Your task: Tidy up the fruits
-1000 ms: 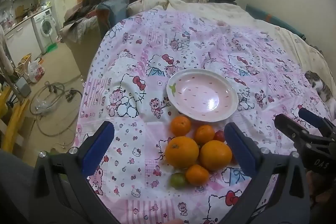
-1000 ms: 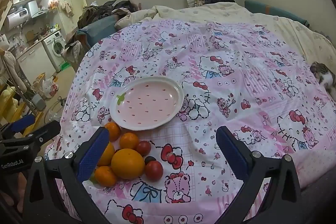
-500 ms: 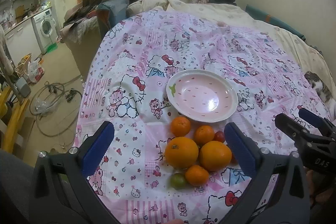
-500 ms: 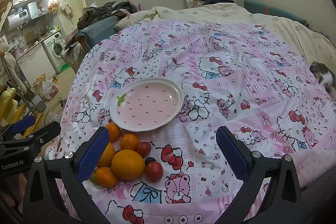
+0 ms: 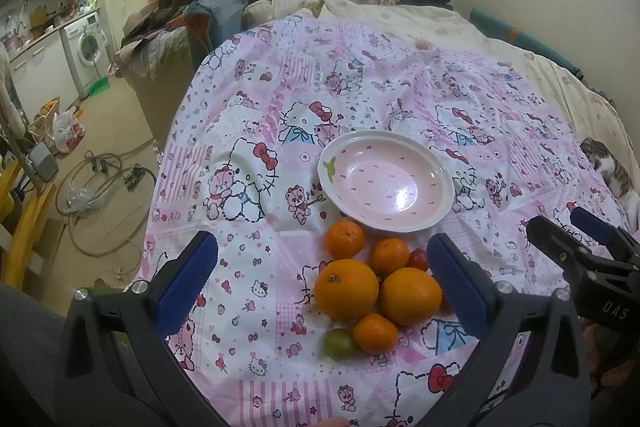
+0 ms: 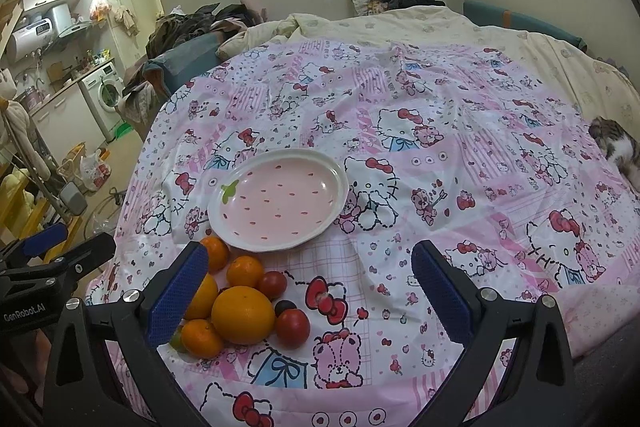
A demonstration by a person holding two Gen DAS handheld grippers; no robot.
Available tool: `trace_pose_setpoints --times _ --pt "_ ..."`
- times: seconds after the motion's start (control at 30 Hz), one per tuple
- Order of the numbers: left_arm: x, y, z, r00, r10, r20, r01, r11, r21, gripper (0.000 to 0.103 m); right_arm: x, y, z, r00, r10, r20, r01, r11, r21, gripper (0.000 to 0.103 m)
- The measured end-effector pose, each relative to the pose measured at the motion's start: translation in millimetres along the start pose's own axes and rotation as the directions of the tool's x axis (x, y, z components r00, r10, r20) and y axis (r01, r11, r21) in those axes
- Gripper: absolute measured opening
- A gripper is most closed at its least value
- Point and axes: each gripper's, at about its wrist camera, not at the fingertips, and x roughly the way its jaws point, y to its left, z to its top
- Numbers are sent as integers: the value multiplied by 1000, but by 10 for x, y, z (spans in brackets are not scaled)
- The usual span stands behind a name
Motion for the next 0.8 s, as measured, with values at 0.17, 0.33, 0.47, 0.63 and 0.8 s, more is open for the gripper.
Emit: trace_pose_setpoints --times 0.17,0.33,0.47,0.63,0.8 --pt "18 21 -23 1000 -1 -8 1 1000 -12 103 8 4 -3 1000 2 -4 -2 1000 -1 103" --pt "21 23 -20 1000 -1 -6 1 1000 -8 103 6 11 -7 1000 0 -3 0 1000 -2 103" --pt "19 24 -15 1000 -1 -7 1 1000 -9 103 5 7 -8 1000 -1 -4 1 1000 -2 103" --pt "19 25 -15 1000 -2 -7 2 1000 -11 103 4 9 -13 1000 0 -3 0 1000 -2 103" --pt "20 27 -16 1000 -2 -7 2 1000 -10 103 4 8 -16 1000 -2 -4 2 1000 -1 103"
